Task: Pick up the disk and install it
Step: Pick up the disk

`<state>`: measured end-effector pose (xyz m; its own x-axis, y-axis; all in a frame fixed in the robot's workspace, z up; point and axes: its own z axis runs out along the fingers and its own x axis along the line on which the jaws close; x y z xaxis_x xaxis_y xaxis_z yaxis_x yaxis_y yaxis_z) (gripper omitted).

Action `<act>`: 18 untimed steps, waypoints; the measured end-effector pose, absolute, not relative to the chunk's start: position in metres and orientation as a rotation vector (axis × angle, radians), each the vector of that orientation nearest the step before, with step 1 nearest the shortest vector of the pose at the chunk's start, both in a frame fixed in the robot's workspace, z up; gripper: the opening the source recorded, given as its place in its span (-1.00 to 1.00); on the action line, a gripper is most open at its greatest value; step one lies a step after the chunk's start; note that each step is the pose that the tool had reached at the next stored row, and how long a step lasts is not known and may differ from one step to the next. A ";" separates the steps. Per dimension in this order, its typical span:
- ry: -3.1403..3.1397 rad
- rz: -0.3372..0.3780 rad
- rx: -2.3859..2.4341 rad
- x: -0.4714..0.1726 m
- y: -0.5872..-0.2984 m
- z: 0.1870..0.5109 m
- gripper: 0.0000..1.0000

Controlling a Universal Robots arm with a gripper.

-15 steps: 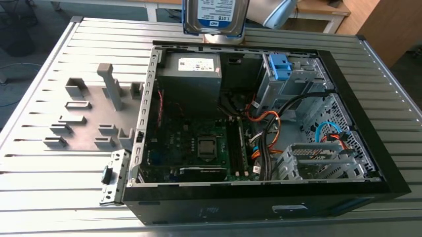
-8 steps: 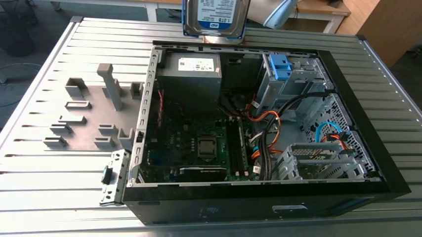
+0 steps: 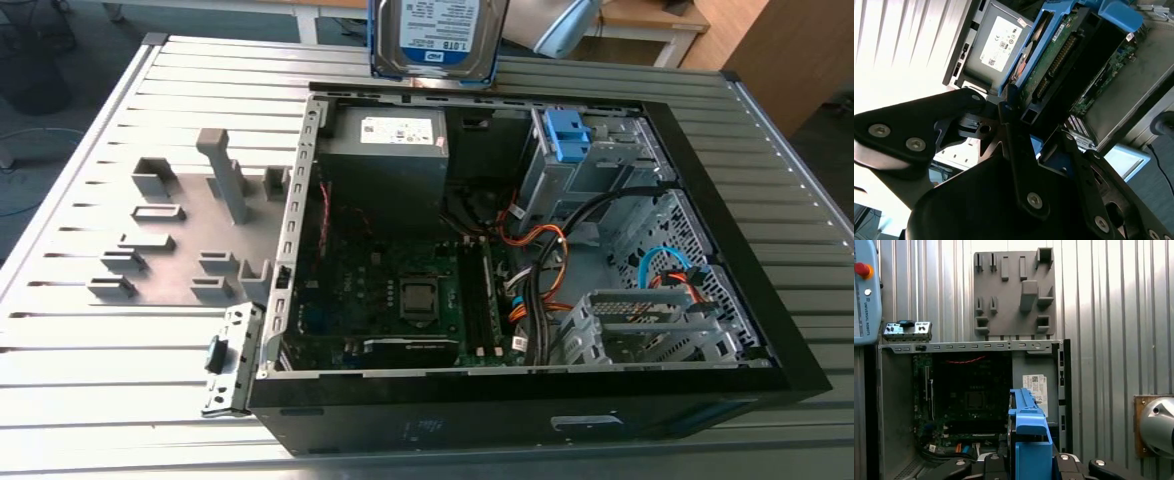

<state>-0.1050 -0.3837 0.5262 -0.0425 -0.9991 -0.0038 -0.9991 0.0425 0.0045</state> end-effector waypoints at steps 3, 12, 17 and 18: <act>-2.268 -0.009 2.173 -0.105 -0.387 0.526 -0.27; -2.268 -0.009 2.174 -0.105 -0.395 0.526 -0.27; -2.268 -0.009 2.174 -0.105 -0.400 0.526 -0.27; -2.268 -0.009 2.174 -0.105 -0.401 0.526 -0.27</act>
<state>-0.1050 -0.4015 0.5262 -0.0424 -0.9991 -0.0039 -0.9991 0.0424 0.0044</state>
